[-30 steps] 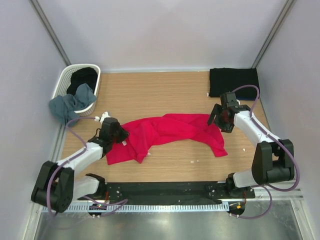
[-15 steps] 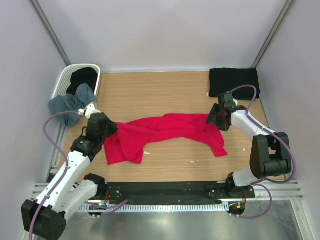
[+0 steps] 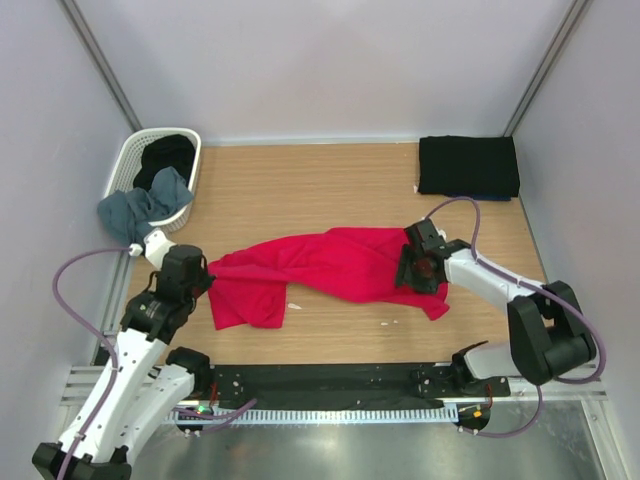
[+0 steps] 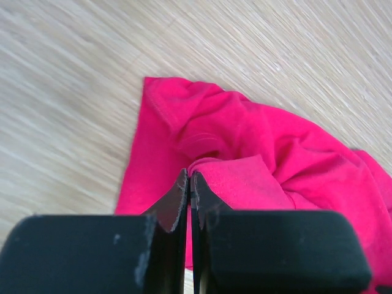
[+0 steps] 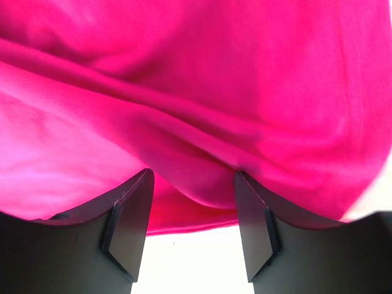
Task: Fold and stack the t-shirts
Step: Flatten the tshirt out
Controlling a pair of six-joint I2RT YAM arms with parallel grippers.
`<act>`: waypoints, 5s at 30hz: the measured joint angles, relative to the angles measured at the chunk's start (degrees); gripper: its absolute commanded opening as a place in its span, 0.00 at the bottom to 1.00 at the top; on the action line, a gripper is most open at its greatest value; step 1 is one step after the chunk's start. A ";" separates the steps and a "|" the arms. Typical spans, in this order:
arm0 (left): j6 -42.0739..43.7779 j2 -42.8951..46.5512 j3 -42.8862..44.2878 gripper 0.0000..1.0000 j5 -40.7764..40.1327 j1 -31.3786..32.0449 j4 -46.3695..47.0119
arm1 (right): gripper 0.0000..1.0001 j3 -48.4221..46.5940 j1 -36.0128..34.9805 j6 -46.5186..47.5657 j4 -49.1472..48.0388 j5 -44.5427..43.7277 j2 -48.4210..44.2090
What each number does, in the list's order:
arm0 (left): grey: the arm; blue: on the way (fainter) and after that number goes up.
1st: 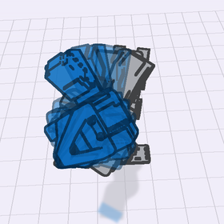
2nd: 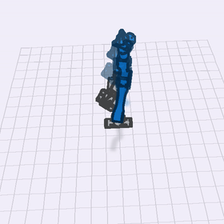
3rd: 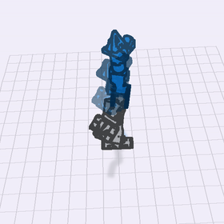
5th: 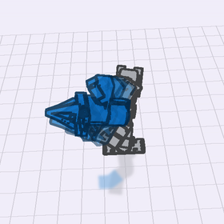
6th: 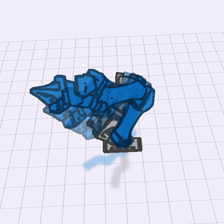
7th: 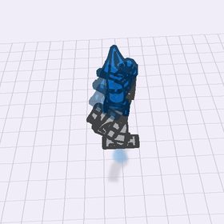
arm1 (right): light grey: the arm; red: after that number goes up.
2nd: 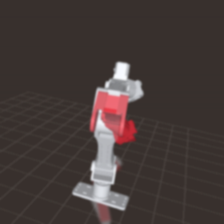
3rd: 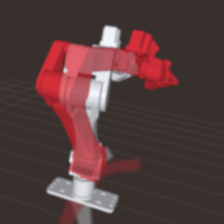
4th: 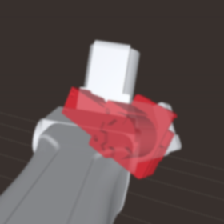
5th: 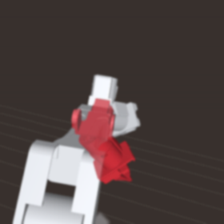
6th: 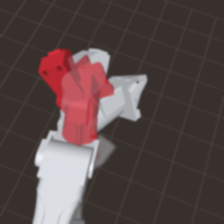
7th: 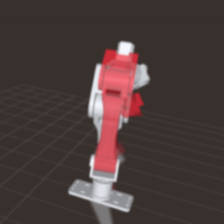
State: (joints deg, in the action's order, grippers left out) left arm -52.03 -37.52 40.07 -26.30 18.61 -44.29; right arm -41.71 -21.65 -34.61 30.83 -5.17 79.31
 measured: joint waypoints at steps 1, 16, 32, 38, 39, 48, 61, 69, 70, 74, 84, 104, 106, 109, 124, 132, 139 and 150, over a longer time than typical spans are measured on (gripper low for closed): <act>-0.39 0.92 0.00 0.00 -0.72 0.00 -1.09 | 0.60 1.07 -0.13 -0.52 0.55 0.09 -1.55; -3.54 4.02 -0.90 0.00 -3.96 -0.04 -7.04 | 0.61 -0.31 -0.48 -3.48 8.83 0.42 -8.26; -1.53 0.44 -1.38 0.00 -1.25 -0.26 -2.73 | 0.66 6.01 -0.52 -14.69 25.29 1.38 -25.62; -0.44 -1.55 -1.57 0.00 1.01 -0.26 -0.44 | 0.62 11.69 -0.52 -17.86 25.88 3.39 -27.12; -0.20 -1.66 -1.57 0.00 1.25 -0.26 -0.17 | 0.61 11.87 -0.52 -18.36 26.01 3.41 -27.36; 0.20 0.31 -1.77 0.00 1.95 -0.26 1.20 | 0.62 12.15 -0.52 -24.48 25.75 2.36 -28.94; 0.44 1.36 -1.75 0.00 2.12 -0.26 1.99 | 0.61 12.28 -0.66 -29.59 25.33 1.33 -18.97; 1.77 -3.41 -0.70 0.00 1.62 -0.26 4.68 | 0.61 8.31 -1.01 -26.32 19.21 2.40 -7.93; 1.77 -3.67 -0.52 0.00 1.38 -0.26 5.11 | 0.62 6.97 -1.31 -25.81 18.38 2.93 -5.90; 1.99 -5.33 0.76 0.00 0.17 -0.44 6.10 | 0.62 1.31 -2.86 -24.79 15.19 4.37 2.16; 3.67 -8.15 1.81 0.00 -0.48 -2.80 7.58 | 0.66 -9.70 -3.50 -20.83 11.67 3.89 12.33; 5.97 -10.25 2.01 0.00 2.97 -3.08 11.13 | 0.62 8.50 -3.52 -26.49 18.71 1.88 -17.16; 5.97 -10.25 2.01 0.00 3.26 -3.13 11.45 | 0.62 9.97 -3.54 -27.47 18.12 3.43 -17.46; 5.97 -10.25 2.01 0.00 3.61 -3.17 11.52 | 0.64 10.49 -3.93 -30.29 16.65 4.92 -17.38; 5.90 -9.11 2.01 0.00 3.87 -3.23 12.59 | 0.61 12.72 -4.24 -52.89 13.31 3.34 -23.82; 5.90 -8.92 1.97 0.00 4.04 -3.32 13.09 | 0.61 9.25 -7.45 -58.16 14.05 1.38 -20.50; 5.86 -8.26 1.49 0.00 4.46 -3.39 13.90 | 0.60 9.14 -8.09 -61.72 13.27 -0.46 -18.49; 5.84 -7.74 0.90 0.00 4.92 -3.39 14.49 | 0.60 9.40 -9.81 -65.05 12.70 -1.18 -17.46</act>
State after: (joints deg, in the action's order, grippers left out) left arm -46.19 -45.25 40.97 -21.39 15.22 -29.80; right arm -32.32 -31.46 -99.66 43.53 -6.35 61.84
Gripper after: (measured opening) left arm 0.006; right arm 0.597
